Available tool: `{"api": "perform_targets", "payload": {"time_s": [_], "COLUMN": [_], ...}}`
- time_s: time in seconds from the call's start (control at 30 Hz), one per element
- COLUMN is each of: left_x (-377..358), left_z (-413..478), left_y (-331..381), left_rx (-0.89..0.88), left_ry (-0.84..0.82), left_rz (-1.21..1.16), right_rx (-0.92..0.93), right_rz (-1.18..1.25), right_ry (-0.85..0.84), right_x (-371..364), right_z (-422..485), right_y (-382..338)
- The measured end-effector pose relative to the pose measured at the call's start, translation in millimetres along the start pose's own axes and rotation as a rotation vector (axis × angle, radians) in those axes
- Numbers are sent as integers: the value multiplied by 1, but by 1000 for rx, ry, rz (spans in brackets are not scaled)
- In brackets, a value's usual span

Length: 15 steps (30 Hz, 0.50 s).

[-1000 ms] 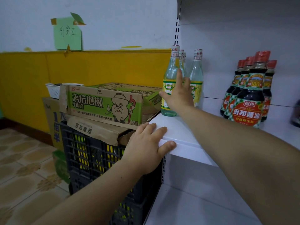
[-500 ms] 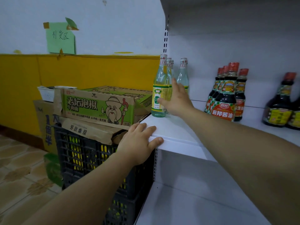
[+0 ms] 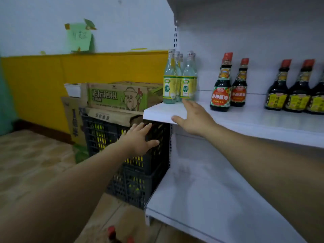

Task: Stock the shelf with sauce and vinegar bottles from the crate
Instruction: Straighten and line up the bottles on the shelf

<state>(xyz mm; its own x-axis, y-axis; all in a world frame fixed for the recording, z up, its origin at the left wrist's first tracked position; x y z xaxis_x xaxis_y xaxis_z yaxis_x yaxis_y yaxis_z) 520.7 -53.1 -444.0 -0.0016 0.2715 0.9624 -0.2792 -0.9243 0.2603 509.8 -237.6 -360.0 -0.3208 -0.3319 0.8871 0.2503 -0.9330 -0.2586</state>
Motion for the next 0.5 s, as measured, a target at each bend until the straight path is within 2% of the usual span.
{"api": "perform_targets", "payload": {"time_s": [0.23, 0.5], "left_x": [-66, -189], "left_z": [-126, -275], "left_y": [-89, -218], "left_rx": [221, 475], "left_ry": [-108, -266], "left_rz": [-34, -211], "right_rx": [136, 181], "right_rz": [178, 178], "right_ry": [-162, -557], "right_x": [-90, -296], "right_z": [-67, -177], "right_y": [-100, -193]}}
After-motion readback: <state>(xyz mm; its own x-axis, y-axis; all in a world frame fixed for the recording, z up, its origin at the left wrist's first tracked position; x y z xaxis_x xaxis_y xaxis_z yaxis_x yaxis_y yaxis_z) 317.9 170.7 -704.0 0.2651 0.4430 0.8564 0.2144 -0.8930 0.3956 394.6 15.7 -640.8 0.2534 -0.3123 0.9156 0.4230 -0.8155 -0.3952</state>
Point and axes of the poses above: each hand's wrist, its own z-axis towards the middle knuckle, its own x-axis out of the back of the hand, y = z × x, the point moved 10 cm from there along z, towards the middle knuckle, and after that the axes turned 4 degrees about -y, right-handed, at the moved point
